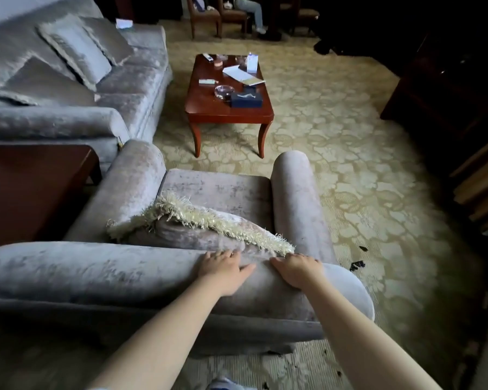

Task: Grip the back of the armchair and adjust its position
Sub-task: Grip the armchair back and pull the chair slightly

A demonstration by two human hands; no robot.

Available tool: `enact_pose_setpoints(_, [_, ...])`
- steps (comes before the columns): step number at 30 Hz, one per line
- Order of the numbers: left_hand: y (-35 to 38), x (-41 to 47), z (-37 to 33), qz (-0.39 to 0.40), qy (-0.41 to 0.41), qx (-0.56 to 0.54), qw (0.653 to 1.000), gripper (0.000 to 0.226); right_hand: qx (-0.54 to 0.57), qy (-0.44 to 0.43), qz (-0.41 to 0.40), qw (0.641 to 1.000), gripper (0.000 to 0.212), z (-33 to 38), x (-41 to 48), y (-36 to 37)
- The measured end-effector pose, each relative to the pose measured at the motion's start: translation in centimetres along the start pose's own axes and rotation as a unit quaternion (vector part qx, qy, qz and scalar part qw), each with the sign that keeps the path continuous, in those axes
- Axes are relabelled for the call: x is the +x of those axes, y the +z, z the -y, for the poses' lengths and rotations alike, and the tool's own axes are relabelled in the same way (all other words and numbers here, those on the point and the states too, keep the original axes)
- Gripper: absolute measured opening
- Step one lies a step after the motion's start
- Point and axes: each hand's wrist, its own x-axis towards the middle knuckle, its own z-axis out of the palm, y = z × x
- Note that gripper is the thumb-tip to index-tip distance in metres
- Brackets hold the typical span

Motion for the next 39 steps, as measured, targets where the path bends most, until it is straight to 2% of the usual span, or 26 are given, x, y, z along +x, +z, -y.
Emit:
enact_pose_setpoints(8, [-0.2,0.2,1.0,0.02,0.042,0.015,0.999,0.077,0.017,0.021,-0.03,0.999,0.061,0.1,0.2,0.2])
enact_pose_setpoints(15, [-0.1,1.4,2.0,0.029,0.058,0.011,0.998,0.083,0.008,0.043,0.007,0.999,0.066,0.7,1.3,0.1])
enact_pose_setpoints(26, [-0.5,5.8,1.6,0.137,-0.003,-0.076,0.988,0.086,0.034,-0.019,0.172,0.984,0.071,0.9,9.0,1.4])
enact_pose_setpoints(29, [-0.5,7.2,1.3,0.151,-0.016,-0.089,0.984,0.085,0.015,-0.045,0.211,0.976,0.064,0.7,10.5,2.1])
enact_pose_setpoints(34, [-1.9,9.9,-0.9,0.135,-0.022,-0.113,0.984,0.084,0.032,-0.085,0.206,0.974,0.051,-1.5,13.9,0.4])
enact_pose_setpoints(39, [-3.4,11.4,-3.7,0.069,0.003,-0.141,0.988,0.071,0.005,-0.038,0.153,0.987,0.053,-4.5,16.6,-2.7])
